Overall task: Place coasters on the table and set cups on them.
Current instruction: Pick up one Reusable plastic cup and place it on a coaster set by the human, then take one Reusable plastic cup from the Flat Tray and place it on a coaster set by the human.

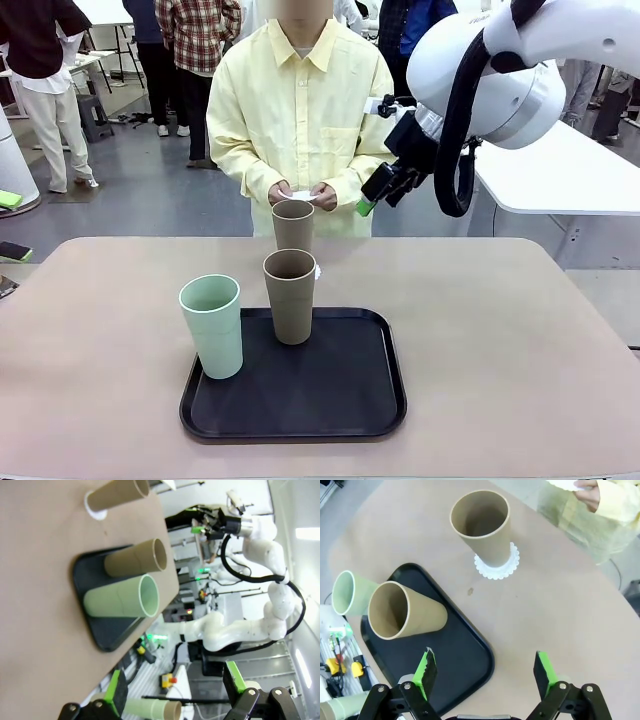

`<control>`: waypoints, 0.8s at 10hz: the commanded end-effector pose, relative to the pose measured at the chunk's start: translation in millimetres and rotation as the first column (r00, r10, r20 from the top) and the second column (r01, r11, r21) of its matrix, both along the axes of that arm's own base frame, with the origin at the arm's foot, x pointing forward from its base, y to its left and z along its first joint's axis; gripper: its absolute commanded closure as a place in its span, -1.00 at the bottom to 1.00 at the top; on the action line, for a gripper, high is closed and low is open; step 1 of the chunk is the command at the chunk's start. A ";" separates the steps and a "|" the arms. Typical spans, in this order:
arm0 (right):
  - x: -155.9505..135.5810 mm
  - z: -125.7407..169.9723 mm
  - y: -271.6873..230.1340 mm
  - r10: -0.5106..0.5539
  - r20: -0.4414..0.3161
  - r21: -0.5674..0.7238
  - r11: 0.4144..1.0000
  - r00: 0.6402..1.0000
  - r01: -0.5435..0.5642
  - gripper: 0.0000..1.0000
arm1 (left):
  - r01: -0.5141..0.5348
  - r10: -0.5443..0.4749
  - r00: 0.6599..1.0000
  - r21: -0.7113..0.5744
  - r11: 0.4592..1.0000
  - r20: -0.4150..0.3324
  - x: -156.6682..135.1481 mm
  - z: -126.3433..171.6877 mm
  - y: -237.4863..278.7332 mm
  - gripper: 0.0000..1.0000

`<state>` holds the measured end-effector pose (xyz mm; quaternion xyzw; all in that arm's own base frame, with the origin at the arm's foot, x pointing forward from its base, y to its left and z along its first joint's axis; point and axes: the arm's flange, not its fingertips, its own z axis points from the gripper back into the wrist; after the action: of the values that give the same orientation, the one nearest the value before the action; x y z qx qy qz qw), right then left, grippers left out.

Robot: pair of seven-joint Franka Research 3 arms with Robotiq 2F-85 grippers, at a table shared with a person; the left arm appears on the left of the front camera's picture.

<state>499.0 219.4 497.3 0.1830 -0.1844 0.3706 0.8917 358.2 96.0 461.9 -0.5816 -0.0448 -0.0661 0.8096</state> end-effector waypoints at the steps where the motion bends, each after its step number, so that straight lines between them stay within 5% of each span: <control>1: -10.3 -2.1 -6.2 0.004 0.024 0.034 0.999 1.000 -0.005 -1.00 | 0.002 -0.002 1.000 -0.008 1.000 0.013 0.0 1.4 0.9 -1.00; 7: -5.8 5.1 -2.2 -0.006 0.006 0.010 1.000 1.000 0.006 -1.00 | 0.002 -0.002 1.000 -0.008 1.000 0.013 0.0 1.4 0.9 -1.00; 8: -57.1 8.2 -38.6 -0.092 -0.068 0.042 0.995 0.993 0.095 -1.00 | 0.002 -0.002 1.000 -0.008 1.000 0.013 0.0 1.4 0.9 -1.00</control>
<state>484.0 208.4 502.2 0.1903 -0.1824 0.3544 0.8972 358.3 96.2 461.9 -0.5815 -0.0447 -0.0660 0.8096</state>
